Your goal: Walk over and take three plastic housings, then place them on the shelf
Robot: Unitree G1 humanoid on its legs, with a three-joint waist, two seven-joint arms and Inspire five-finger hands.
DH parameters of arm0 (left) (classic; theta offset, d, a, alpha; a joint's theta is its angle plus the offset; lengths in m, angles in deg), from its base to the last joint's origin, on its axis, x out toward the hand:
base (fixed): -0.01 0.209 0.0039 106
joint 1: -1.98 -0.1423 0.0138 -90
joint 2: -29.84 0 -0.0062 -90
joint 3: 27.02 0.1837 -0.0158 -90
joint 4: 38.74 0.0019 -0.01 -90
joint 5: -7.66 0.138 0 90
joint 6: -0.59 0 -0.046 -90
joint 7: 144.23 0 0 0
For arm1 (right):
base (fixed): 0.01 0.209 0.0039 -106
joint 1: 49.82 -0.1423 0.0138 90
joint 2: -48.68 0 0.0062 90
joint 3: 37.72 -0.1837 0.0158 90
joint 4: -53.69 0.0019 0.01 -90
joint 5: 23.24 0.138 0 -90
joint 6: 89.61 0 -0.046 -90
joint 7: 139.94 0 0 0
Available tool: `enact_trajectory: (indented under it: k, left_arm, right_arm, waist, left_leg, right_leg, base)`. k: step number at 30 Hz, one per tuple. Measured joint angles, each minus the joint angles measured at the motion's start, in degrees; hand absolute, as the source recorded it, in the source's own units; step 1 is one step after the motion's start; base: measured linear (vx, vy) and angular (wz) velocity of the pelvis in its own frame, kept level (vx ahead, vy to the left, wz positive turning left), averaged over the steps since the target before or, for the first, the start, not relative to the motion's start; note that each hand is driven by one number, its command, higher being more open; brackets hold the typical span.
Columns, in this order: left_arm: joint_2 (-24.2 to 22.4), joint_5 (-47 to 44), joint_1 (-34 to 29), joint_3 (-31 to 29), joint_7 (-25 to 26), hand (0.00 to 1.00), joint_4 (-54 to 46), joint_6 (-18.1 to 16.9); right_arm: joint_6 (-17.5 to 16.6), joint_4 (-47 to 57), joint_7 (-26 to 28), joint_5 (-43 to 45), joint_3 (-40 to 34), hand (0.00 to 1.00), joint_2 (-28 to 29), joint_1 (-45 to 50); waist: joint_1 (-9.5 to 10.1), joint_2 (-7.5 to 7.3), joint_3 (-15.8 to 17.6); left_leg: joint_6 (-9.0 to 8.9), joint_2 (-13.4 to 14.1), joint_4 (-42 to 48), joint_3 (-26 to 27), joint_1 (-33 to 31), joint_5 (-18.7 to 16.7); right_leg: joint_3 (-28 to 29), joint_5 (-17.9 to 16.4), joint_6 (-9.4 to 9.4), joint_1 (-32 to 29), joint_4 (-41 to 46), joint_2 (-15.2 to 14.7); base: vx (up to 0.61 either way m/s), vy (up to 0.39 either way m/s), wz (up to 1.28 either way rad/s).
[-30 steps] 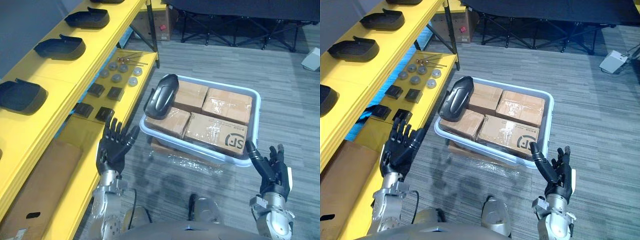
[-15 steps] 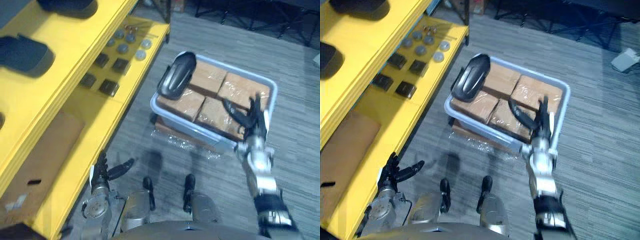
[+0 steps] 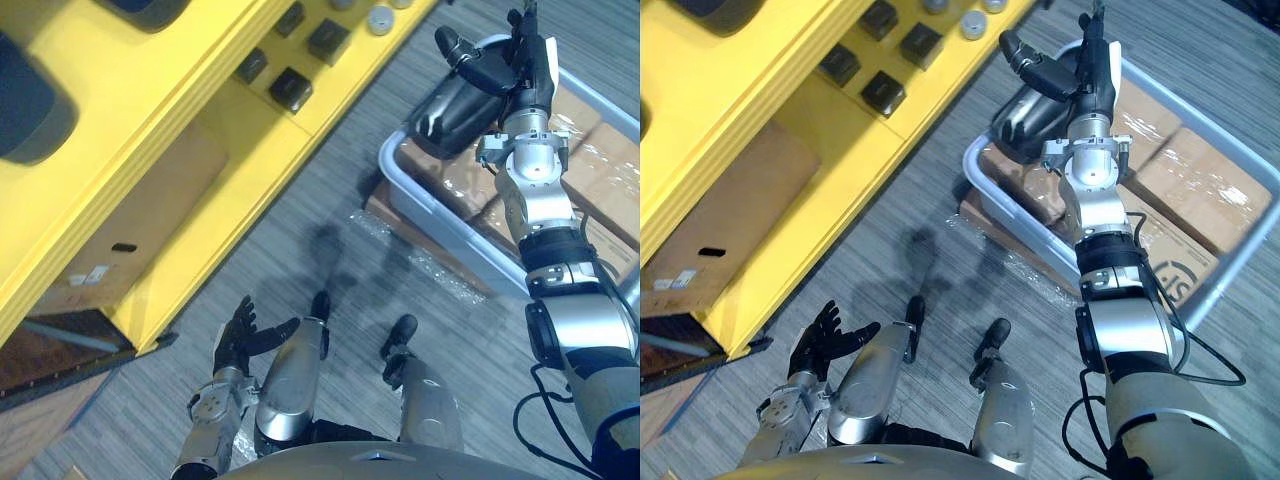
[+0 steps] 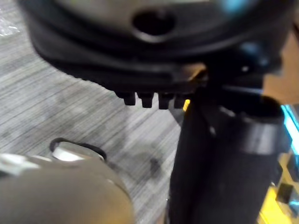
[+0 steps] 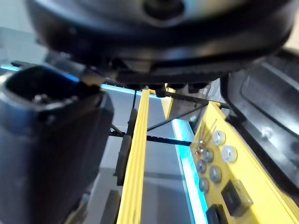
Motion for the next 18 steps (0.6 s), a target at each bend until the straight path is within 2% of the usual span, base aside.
enact_trajectory:
  k: [4, 8, 11, 15, 18]
  left_arm:
    - [0.02, -4.32, 0.00, 0.66, -1.00, 1.00, 3.17, -0.72]
    - [-0.79, -4.68, 0.01, 1.13, -1.67, 1.00, 4.83, -2.47]
    - [-1.11, -4.77, 0.40, 2.27, -2.01, 1.00, 6.08, -3.83]
    - [-1.17, -6.71, 1.08, 2.71, -2.43, 1.00, 7.97, -4.53]
    - [-1.16, -6.93, 1.16, 2.89, -2.49, 1.00, 8.43, -4.81]
  right_arm:
    - [2.88, -2.38, -0.15, 0.47, -0.04, 1.00, -0.05, -2.11]
    - [8.42, -6.28, -2.74, 0.54, -0.11, 1.00, -0.10, -3.34]
    - [10.58, -8.13, -5.30, 0.54, -0.21, 1.00, -1.80, -3.32]
    - [13.04, -9.09, -8.64, 0.51, -1.03, 1.00, -2.16, -3.31]
    - [13.66, -9.97, -10.14, 0.44, -1.72, 1.00, -2.53, -3.30]
  waist:
    - [1.30, 0.83, 0.40]
    - [1.47, 1.79, 0.76]
    - [1.45, 3.31, 1.08]
    - [1.01, 3.47, 0.99]
    - [0.83, 3.53, 0.95]
  left_leg:
    - [0.03, -0.42, 0.68, -0.94, -2.04, 0.33]
    - [-0.01, -0.97, 0.57, -1.21, -2.22, 0.61]
    - [-0.01, -1.23, 0.59, -1.26, -2.19, 0.66]
    - [-0.23, -1.20, 0.28, -1.12, -2.02, 0.81]
    - [-0.49, -1.20, 0.13, -1.17, -1.78, 0.96]
  right_leg:
    - [-1.27, -1.16, -0.03, -1.70, 2.62, -1.08]
    - [-1.43, -2.38, -0.16, -2.84, 5.30, -2.21]
    - [-1.46, -3.21, -0.07, -3.43, 6.98, -2.92]
    - [-1.10, -4.42, -0.30, -4.42, 8.87, -3.29]
    - [-1.08, -5.34, -0.63, -4.82, 10.21, -3.58]
  base:
    - [-0.03, 0.004, 0.14]
    - [0.00, -0.005, 0.07]
    - [0.01, -0.006, 0.03]
    - [0.01, -0.019, -0.03]
    - [0.00, -0.023, 0.01]
